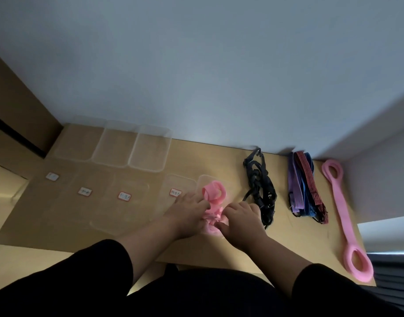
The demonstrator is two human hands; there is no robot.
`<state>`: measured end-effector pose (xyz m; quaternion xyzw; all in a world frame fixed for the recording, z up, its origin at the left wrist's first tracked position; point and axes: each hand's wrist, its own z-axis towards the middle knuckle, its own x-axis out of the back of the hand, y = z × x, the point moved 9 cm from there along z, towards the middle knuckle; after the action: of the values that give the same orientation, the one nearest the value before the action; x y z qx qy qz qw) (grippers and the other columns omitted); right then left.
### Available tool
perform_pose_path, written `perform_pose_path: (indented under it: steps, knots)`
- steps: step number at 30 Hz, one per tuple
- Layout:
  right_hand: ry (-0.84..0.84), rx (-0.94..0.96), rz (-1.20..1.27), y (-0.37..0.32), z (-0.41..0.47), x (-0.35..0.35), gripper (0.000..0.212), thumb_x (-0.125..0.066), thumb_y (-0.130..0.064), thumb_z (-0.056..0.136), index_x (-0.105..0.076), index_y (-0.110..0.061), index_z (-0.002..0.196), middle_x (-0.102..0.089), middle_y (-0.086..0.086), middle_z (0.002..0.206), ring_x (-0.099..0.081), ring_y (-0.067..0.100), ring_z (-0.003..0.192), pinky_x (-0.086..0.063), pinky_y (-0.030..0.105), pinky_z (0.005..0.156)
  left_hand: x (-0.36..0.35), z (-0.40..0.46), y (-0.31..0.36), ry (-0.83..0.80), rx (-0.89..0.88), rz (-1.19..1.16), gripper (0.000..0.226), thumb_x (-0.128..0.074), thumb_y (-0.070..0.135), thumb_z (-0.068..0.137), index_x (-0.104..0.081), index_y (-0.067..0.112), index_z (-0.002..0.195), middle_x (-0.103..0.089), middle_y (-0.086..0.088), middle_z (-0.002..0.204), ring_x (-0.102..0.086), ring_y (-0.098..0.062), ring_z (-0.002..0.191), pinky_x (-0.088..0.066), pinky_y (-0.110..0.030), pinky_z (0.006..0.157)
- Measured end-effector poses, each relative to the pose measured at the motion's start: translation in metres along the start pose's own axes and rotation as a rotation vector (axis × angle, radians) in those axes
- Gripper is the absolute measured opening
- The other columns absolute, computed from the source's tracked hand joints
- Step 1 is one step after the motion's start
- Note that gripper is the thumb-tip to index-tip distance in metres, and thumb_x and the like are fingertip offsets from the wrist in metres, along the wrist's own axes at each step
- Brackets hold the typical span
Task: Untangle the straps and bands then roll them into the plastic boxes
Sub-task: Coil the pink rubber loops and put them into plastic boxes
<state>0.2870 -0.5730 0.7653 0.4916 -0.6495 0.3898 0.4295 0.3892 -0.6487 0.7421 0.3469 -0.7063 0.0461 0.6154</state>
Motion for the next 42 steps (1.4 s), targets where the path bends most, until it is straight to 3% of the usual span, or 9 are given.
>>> perform_pose_path:
  steps: [6,11,13,15,21,30,36,39,42]
  knots:
    - [0.024,0.008,0.148,0.0,-0.002,0.019,0.06,-0.055,-0.07,0.086,-0.052,-0.036,0.136,-0.054,-0.013,0.139,-0.04,0.014,0.134,-0.012,0.039,0.118,0.011,-0.008,-0.007,-0.003,-0.035,-0.168,0.061,-0.067,0.061,0.078,-0.057,0.026,0.127,-0.053,0.002,0.132,-0.044,-0.022,0.123,-0.038,-0.041,0.104]
    - [0.031,0.07,0.18,-0.009,-0.001,0.026,0.075,-0.038,-0.082,0.083,-0.055,-0.033,0.137,-0.057,-0.012,0.136,-0.047,0.014,0.129,-0.023,0.034,0.11,0.023,-0.02,-0.016,0.027,-0.038,-0.26,0.081,-0.048,0.078,0.069,-0.062,0.022,0.126,-0.055,0.001,0.13,-0.044,-0.018,0.124,-0.037,-0.036,0.106]
    - [0.062,0.059,0.195,-0.011,0.002,0.03,0.073,-0.028,-0.079,0.088,-0.059,-0.03,0.133,-0.06,-0.011,0.132,-0.051,0.015,0.124,-0.028,0.034,0.106,0.031,-0.031,-0.028,0.163,-0.032,-0.304,0.068,-0.048,0.071,0.076,-0.067,0.018,0.113,-0.06,-0.001,0.115,-0.05,-0.019,0.113,-0.041,-0.034,0.1]
    - [0.104,0.039,0.196,-0.014,0.009,0.037,0.052,-0.041,-0.063,0.097,-0.062,-0.028,0.128,-0.063,-0.009,0.128,-0.052,0.016,0.122,-0.03,0.034,0.104,0.033,-0.044,-0.044,0.283,-0.018,-0.261,0.05,-0.049,0.057,0.083,-0.069,0.015,0.102,-0.063,-0.001,0.103,-0.056,-0.022,0.103,-0.048,-0.036,0.093]
    - [0.121,0.191,0.087,-0.067,0.04,0.055,0.034,-0.049,-0.039,0.101,-0.06,-0.028,0.131,-0.061,-0.008,0.135,-0.052,0.014,0.128,-0.03,0.034,0.113,0.014,-0.087,-0.068,0.322,-0.007,-0.179,0.025,-0.051,0.031,0.082,-0.07,0.018,0.09,-0.064,0.0,0.09,-0.061,-0.023,0.083,-0.055,-0.031,0.07]
    - [-0.176,0.167,-0.205,-0.124,0.135,0.033,0.038,-0.05,-0.035,0.099,-0.055,-0.019,0.133,-0.061,0.004,0.13,-0.058,0.026,0.119,-0.038,0.043,0.108,-0.011,-0.105,-0.082,0.207,0.065,-0.012,0.017,-0.074,0.018,0.068,-0.068,0.015,0.083,-0.06,-0.004,0.084,-0.059,-0.024,0.074,-0.051,-0.031,0.056]
    - [-0.336,0.047,-0.18,-0.126,0.156,-0.002,0.039,-0.059,-0.021,0.093,-0.052,-0.011,0.13,-0.054,0.011,0.125,-0.063,0.032,0.105,-0.055,0.045,0.089,-0.043,-0.108,-0.082,0.152,0.066,-0.075,0.019,-0.043,0.019,0.074,-0.058,0.009,0.075,-0.056,-0.011,0.081,-0.056,-0.032,0.072,-0.053,-0.036,0.056]
    - [-0.309,0.002,-0.145,-0.123,0.162,-0.003,0.034,-0.057,-0.019,0.094,-0.054,-0.01,0.126,-0.053,0.013,0.124,-0.062,0.034,0.105,-0.054,0.043,0.089,-0.048,-0.11,-0.082,0.14,0.041,-0.056,0.005,-0.06,0.015,0.067,-0.059,0.012,0.071,-0.056,-0.007,0.079,-0.055,-0.029,0.072,-0.053,-0.033,0.056]
    - [-0.289,-0.012,-0.137,-0.121,0.165,-0.002,0.03,-0.055,-0.02,0.094,-0.06,-0.01,0.122,-0.058,0.013,0.118,-0.061,0.033,0.104,-0.053,0.041,0.088,-0.052,-0.109,-0.083,0.109,0.036,-0.051,0.018,-0.076,0.012,0.057,-0.061,0.013,0.068,-0.057,-0.005,0.077,-0.056,-0.027,0.072,-0.052,-0.03,0.055]
